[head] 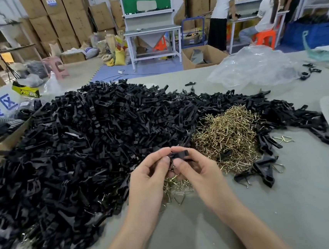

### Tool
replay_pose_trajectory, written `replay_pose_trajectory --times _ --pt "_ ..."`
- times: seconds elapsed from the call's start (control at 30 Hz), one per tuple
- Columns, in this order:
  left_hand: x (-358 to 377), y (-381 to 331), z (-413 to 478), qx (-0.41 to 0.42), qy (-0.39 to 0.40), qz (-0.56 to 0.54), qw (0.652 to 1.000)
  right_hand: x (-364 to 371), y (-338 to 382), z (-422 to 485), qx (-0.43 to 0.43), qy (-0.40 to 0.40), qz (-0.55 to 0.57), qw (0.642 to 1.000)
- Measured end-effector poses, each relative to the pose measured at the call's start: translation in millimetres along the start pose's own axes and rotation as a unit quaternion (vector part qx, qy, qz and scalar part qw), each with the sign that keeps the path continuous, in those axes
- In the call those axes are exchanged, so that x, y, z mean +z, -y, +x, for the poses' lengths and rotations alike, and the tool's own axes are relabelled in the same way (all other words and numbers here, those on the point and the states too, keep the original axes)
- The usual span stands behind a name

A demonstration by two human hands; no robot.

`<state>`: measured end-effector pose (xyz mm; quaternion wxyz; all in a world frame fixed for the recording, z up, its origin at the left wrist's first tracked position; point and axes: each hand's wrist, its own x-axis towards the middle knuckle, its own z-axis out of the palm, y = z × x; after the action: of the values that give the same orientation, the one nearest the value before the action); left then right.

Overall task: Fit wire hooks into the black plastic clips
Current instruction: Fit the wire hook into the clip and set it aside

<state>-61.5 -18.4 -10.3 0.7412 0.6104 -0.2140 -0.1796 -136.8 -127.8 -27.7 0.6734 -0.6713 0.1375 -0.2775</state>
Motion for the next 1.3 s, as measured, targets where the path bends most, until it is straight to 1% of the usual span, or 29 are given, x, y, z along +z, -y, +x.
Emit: replay_pose_trajectory --times 0.1,0.17,0.23,0.33,0.43,0.53,0.67,0.77,0.9,0.97,1.03,1.1,1.13,1.17,1.3 --pt "1 4 0 -0.026 0.025 -0.020 0.999 -2 2 0 -0.022 -0.017 0.012 1.000" --pt "1 6 1 -0.044 0.024 -0.037 0.998 -4 2 0 -0.026 -0.036 0.022 0.999" --pt "3 6 2 -0.073 0.004 -0.079 0.994 -6 3 2 -0.017 -0.057 0.053 0.997" --pt "0 3 5 -0.128 -0.050 -0.120 0.983 -11 3 6 0.014 -0.078 0.117 0.990" --pt "-8 2 6 -0.181 -0.067 -0.101 0.976 -16 2 7 0.053 -0.059 0.183 0.980" --pt "-14 2 5 -0.197 -0.060 -0.082 0.975 -17 3 5 0.084 -0.013 0.219 0.972" --pt "-13 1 7 -0.160 -0.074 -0.091 0.980 -16 3 2 0.093 0.003 0.212 0.973" --pt "-13 0 9 -0.149 -0.099 -0.119 0.977 -15 2 2 0.114 0.009 0.236 0.965" --pt "-15 -3 12 -0.127 -0.062 -0.212 0.967 -16 2 4 0.139 0.012 0.283 0.949" --pt "-14 -4 11 -0.112 -0.045 -0.223 0.967 -16 2 5 0.135 0.006 0.297 0.945" --pt "-13 -5 9 -0.078 -0.044 -0.166 0.982 -16 0 4 0.125 -0.003 0.287 0.950" --pt "-12 -4 6 -0.029 -0.042 -0.054 0.997 -15 -1 4 0.109 -0.005 0.266 0.958" --pt "-12 -3 4 -0.013 -0.038 -0.008 0.999 -15 -2 4 0.099 -0.006 0.256 0.962" --pt "-12 -2 3 -0.004 -0.033 0.016 0.999 -14 -2 4 0.088 -0.007 0.247 0.965" --pt "-8 -1 2 0.000 0.002 0.043 0.999 -15 -2 1 0.068 0.006 0.197 0.978"
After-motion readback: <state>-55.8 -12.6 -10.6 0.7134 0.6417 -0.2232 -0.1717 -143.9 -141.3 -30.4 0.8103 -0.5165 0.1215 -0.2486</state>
